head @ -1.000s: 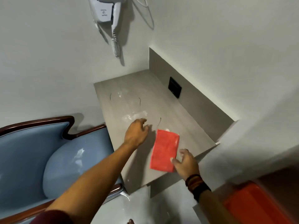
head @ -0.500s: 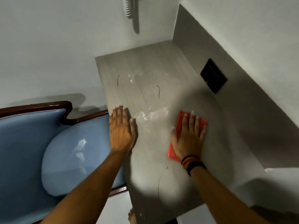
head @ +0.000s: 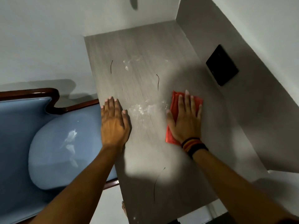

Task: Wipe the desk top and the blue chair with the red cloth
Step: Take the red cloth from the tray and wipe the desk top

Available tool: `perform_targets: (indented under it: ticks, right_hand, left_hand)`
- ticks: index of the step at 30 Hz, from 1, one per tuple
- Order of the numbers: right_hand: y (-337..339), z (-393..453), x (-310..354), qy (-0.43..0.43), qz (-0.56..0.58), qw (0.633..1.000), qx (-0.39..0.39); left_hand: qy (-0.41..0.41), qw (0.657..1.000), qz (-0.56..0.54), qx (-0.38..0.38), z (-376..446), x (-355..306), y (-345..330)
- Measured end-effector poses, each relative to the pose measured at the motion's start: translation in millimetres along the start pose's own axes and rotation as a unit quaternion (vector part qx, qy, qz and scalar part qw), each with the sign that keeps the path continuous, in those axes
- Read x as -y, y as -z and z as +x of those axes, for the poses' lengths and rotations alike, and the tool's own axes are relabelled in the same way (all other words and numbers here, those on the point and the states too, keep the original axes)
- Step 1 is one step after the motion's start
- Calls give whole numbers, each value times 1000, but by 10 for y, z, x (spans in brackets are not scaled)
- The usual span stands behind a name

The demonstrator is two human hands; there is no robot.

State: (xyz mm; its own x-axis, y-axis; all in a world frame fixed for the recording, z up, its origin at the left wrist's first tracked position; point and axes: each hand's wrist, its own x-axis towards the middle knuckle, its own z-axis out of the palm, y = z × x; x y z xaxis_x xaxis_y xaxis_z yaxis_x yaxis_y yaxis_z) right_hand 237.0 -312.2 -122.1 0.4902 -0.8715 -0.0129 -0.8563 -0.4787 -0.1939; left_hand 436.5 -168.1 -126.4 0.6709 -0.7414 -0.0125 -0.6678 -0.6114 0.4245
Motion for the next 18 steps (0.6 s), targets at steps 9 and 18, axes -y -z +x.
perform_targets:
  ticks: [9, 18]
  right_hand:
    - [195, 193, -520, -66, -11, 998, -10]
    - [-22, -1157, -96, -215, -15, 976, -37]
  left_hand:
    - [-15, 1000, 8, -2, 8, 12, 19]
    - [-22, 1000, 11, -13, 449, -18, 216]
